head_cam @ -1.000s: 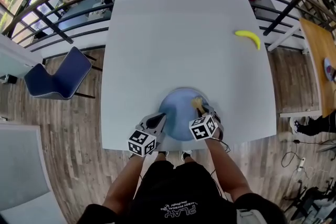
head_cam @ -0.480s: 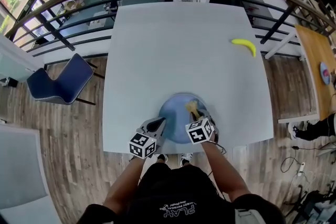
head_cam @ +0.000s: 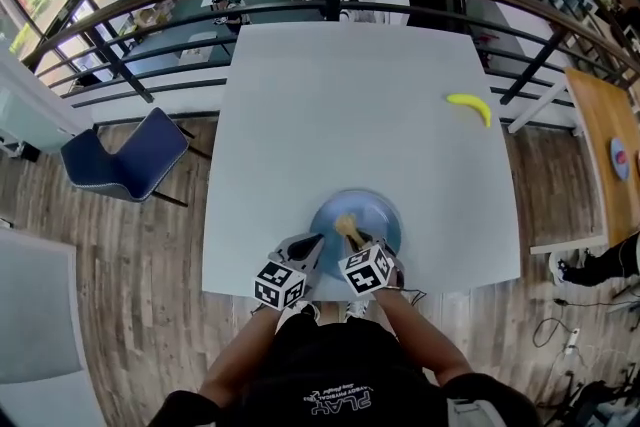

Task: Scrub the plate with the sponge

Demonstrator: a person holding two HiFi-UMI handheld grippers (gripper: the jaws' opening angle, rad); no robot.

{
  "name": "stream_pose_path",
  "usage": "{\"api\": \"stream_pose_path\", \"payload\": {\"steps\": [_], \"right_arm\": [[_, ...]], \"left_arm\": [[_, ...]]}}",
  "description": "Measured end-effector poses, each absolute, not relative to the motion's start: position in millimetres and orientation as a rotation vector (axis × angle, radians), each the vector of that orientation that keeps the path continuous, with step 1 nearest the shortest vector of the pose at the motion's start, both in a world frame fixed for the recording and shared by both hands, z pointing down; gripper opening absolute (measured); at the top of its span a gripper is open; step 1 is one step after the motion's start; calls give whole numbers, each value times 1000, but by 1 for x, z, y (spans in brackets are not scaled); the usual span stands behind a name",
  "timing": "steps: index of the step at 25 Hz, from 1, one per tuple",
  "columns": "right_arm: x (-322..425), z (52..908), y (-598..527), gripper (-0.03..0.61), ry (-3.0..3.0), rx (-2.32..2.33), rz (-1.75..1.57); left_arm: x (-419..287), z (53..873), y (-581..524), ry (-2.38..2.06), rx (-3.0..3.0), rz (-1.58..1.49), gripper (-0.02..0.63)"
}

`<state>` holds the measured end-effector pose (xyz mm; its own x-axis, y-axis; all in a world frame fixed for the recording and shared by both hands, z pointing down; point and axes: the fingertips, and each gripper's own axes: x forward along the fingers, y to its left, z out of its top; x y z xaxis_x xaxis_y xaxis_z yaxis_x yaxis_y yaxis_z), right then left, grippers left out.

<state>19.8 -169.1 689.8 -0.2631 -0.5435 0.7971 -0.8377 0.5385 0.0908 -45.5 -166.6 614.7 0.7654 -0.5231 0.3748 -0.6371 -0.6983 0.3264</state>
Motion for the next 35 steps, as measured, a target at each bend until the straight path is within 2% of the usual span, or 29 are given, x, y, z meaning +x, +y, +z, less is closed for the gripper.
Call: {"api": "stream_pose_path", "payload": {"steps": [18,26,35], "right_arm": [[-43,728,-138,74,-1984,842,499],[-37,734,-134,74,-1934,862,448],[9,735,-136,74,-1878,953,472]], "left_arm": [[-103,622,-173,-1032,2424,337,12],[-102,621,-174,-1040,2426,318,12],[-81,612,-181,-1004,2459,307,12]]}}
